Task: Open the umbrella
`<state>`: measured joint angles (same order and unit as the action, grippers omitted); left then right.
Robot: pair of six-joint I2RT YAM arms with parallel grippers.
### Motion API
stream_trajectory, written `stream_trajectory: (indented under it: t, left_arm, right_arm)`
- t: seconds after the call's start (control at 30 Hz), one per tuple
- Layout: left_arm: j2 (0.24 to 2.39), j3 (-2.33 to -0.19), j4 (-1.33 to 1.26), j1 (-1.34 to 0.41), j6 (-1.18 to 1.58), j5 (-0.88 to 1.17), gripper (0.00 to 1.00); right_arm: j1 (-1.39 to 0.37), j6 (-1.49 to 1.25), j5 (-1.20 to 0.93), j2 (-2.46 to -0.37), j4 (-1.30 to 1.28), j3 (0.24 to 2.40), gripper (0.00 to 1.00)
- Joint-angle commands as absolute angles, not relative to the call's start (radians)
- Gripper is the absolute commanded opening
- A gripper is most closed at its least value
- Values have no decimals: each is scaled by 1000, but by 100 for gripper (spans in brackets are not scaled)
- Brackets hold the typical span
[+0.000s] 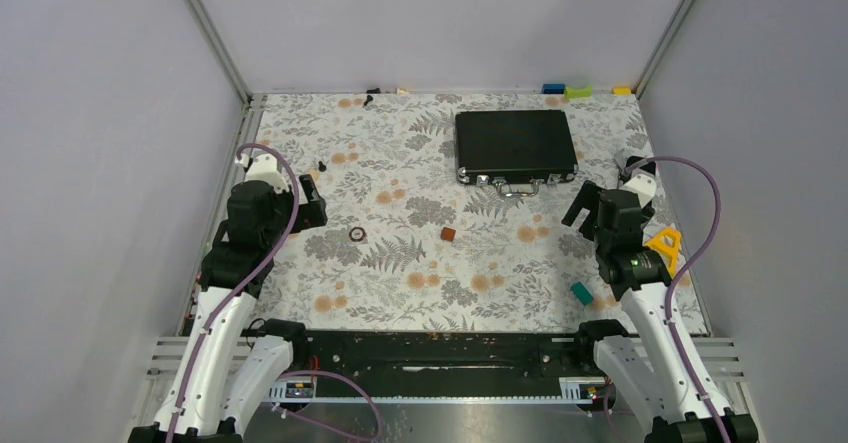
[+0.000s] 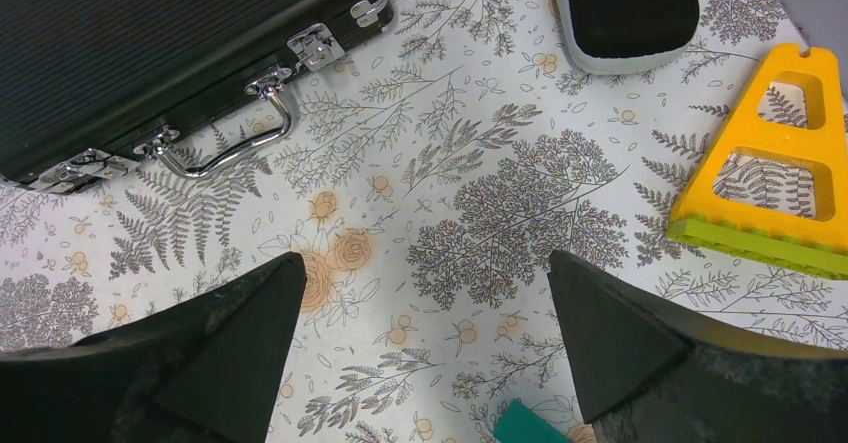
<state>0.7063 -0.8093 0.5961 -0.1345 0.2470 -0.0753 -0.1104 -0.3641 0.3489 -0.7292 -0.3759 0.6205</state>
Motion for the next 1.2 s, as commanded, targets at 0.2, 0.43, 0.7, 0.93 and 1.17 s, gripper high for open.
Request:
stream_trajectory:
  t: [0.2,0.43,0.7,0.93,1.17]
  left_arm:
    - [697,-839,557,-130,259,-99,99]
    - [686,-830,558,-130,261,-101,99]
    - [680,-826,558,-130,258,-91,99]
    - [674,-817,546,-131,250,-52,99]
    - [690,-817,545,-130,251,-65,99]
  right_arm:
    - [-107,-357,394,-783,-363,685,100]
    - [-98,-345,436,-1007,-364,797,100]
    - [76,-323,292,-1282,-387,978,100]
    - [240,-272,264,-1511,-447,1164,100]
    - [351,-275,176,-1678,-451,1271,100]
